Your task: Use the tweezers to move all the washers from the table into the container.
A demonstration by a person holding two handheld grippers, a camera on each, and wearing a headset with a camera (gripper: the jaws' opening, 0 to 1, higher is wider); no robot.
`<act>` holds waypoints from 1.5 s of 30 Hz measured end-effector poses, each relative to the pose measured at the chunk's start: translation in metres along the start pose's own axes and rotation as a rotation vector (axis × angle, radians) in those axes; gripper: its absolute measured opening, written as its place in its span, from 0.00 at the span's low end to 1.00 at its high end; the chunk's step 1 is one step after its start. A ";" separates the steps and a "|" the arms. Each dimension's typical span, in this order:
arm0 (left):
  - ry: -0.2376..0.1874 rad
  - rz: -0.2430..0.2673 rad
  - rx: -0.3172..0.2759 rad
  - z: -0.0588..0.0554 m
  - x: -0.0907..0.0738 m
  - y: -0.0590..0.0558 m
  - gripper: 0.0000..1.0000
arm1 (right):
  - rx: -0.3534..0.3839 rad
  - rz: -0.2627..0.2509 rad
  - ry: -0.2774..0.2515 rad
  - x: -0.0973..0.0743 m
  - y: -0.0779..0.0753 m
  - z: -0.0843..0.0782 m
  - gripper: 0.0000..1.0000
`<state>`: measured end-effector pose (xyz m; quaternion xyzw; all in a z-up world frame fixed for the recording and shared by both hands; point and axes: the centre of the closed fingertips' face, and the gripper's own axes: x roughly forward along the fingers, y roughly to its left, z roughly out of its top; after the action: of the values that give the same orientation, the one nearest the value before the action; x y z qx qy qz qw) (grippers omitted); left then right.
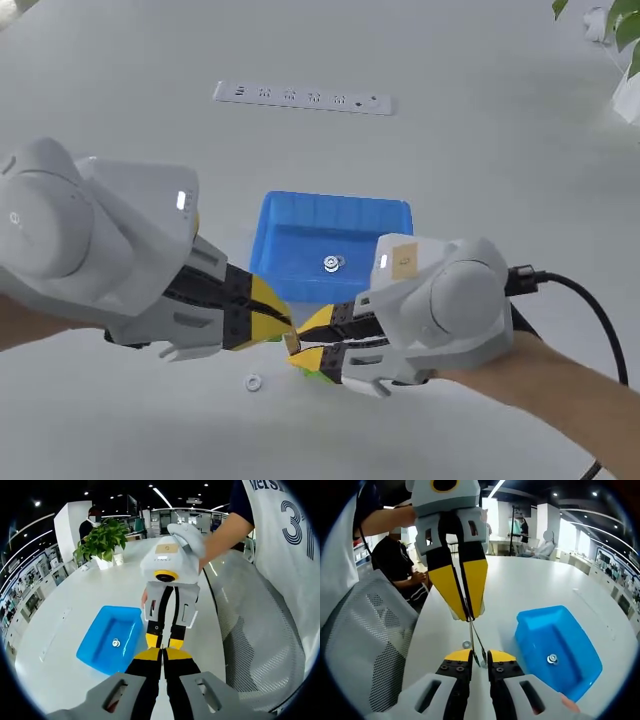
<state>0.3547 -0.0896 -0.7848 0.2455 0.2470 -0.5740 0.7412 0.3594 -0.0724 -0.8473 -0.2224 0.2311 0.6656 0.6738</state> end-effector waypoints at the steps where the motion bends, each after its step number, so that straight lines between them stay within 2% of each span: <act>1: -0.001 -0.001 0.000 0.000 0.000 0.000 0.05 | -0.001 0.009 0.009 0.001 0.001 -0.002 0.14; 2: 0.000 0.001 0.002 0.000 0.000 0.000 0.05 | -0.008 0.031 0.014 0.001 0.004 -0.002 0.14; 5: 0.001 -0.001 0.003 0.000 0.000 0.000 0.05 | -0.040 0.028 0.027 0.003 0.004 -0.003 0.15; 9: 0.005 0.000 0.001 -0.001 0.000 0.000 0.05 | -0.078 0.024 0.055 0.005 0.002 -0.007 0.12; 16: 0.011 0.004 0.007 -0.002 -0.001 0.002 0.05 | -0.083 0.026 0.054 0.006 0.002 -0.010 0.11; 27: 0.013 -0.003 0.016 0.001 -0.001 0.002 0.05 | -0.072 0.000 0.045 0.001 -0.001 -0.008 0.10; 33: 0.008 -0.005 0.047 0.014 -0.010 0.003 0.05 | -0.061 -0.024 0.010 -0.007 -0.002 0.005 0.10; 37: 0.008 0.006 0.096 0.027 -0.019 0.007 0.05 | -0.067 -0.046 -0.015 -0.015 -0.006 0.016 0.10; 40: -0.005 0.020 0.126 0.039 -0.027 0.013 0.05 | -0.079 -0.077 -0.040 -0.024 -0.014 0.029 0.10; 45: -0.014 0.043 0.168 0.054 -0.038 0.021 0.05 | -0.089 -0.123 -0.073 -0.039 -0.025 0.045 0.10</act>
<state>0.3715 -0.0924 -0.7180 0.3079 0.1878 -0.5784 0.7317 0.3852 -0.0762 -0.7882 -0.2414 0.1627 0.6403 0.7109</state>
